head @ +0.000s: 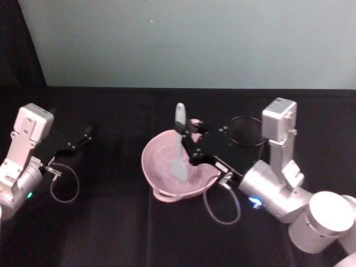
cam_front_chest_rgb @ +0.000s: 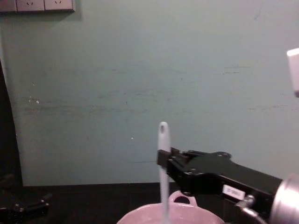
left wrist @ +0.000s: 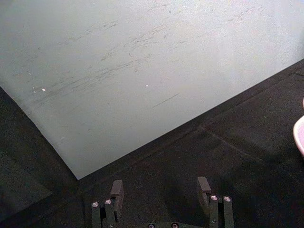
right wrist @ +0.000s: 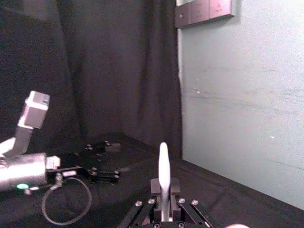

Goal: Use the one hand to pick up the spoon and stir the clear water in the bowl.

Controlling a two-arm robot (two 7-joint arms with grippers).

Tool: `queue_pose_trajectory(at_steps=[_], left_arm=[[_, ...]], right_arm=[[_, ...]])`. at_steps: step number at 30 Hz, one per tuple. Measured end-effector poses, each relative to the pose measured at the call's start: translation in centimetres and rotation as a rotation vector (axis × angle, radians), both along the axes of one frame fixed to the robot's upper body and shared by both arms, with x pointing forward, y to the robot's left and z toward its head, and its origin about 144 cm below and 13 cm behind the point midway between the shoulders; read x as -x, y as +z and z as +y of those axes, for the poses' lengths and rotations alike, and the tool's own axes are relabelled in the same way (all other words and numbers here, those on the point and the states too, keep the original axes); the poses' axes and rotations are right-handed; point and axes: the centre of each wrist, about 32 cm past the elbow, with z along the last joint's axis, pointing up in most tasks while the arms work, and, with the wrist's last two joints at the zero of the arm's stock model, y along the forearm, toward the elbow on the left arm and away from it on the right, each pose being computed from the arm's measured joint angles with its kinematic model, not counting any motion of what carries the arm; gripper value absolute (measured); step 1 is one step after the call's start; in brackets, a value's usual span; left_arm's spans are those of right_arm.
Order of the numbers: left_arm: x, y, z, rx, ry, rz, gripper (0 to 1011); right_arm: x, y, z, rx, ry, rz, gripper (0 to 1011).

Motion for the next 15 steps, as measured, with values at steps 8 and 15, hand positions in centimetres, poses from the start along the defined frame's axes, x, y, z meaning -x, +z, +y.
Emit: queue_pose_trajectory(at_steps=[8, 15], left_arm=[[0.0, 0.0, 0.0, 0.0, 0.0, 0.0, 1011], [0.0, 0.0, 0.0, 0.0, 0.0, 0.0, 1011]], right_arm=[[-2.1, -0.3, 2.6, -0.025, 0.014, 0.01, 113], [-4.2, -0.4, 3.5, -0.018, -0.057, -0.019, 113]])
